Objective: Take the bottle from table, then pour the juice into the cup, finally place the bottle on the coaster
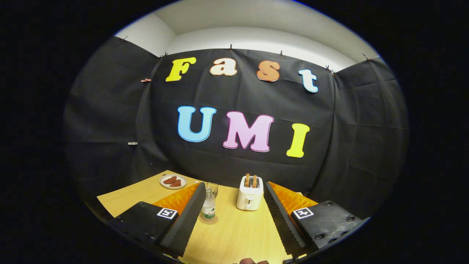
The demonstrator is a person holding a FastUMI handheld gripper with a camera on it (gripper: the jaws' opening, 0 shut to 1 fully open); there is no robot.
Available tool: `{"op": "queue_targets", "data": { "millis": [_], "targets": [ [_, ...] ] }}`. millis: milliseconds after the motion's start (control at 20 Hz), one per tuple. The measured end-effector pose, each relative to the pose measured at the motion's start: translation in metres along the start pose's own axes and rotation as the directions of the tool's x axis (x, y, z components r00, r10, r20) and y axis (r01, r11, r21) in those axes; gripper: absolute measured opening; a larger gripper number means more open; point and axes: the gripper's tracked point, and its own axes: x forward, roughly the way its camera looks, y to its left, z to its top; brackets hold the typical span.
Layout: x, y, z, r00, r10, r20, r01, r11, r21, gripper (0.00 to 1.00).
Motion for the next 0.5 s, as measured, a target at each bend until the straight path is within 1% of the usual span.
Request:
{"op": "queue_targets", "data": {
  "millis": [300,500],
  "targets": [
    [-0.008,0.001,-0.004,0.999,0.039,0.008,-0.039,0.999,0.037,0.98],
    [-0.014,0.004,-0.003,0.999,0.046,0.018,-0.046,0.999,0.027,0.98]
  ]
}}
